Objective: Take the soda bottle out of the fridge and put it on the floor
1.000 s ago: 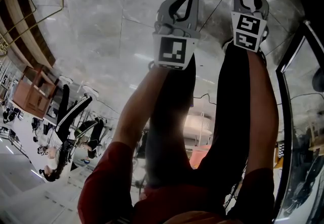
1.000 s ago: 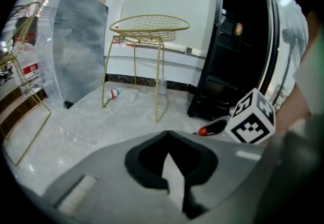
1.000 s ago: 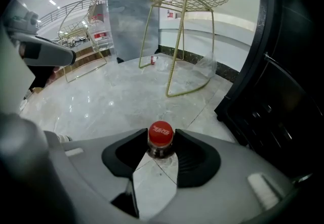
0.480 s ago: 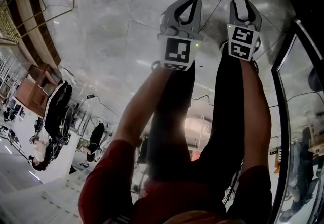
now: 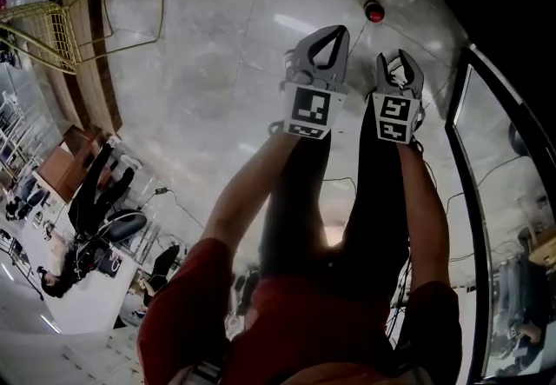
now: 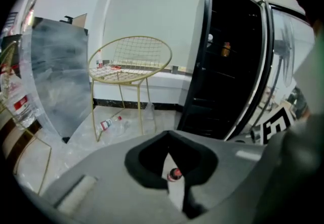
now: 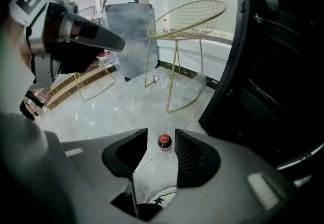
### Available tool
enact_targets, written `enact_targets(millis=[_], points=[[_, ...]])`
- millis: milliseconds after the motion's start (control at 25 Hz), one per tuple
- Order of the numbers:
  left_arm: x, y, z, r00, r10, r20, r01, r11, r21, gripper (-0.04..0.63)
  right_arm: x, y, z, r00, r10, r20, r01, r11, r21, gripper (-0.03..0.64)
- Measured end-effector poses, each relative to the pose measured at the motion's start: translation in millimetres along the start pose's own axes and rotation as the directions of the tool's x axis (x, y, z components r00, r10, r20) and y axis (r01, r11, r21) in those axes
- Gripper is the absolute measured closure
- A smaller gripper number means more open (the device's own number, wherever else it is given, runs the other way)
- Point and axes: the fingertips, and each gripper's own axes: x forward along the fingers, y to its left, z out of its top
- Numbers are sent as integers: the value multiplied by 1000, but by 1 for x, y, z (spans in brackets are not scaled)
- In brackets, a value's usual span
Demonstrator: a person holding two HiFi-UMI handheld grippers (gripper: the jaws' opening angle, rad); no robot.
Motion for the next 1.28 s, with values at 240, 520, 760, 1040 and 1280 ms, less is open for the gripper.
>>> enact_targets(millis=[240,520,760,1040,1280], points=[[10,-16,38,997,74,27,-75,997,27,595,-26,-28,31,993,37,108,-42,998,42,465],[-140,-46,226,995,35,90,-36,999,6,595,-237,-30,195,981,-55,186,46,998,52,463],[-215,-65,297,992,69,109,-67,998,-16,595,-345,-36,270,948,-98,303,76,994,81,465],[-288,-78,380,975,71,208,-69,997,-15,595,-453,-25,339,899,-126,419,112,992,60,465],[-340,-76,442,946,92,311,-110,993,42,595,-529,-27,386,825,-162,541,158,986,55,465]])
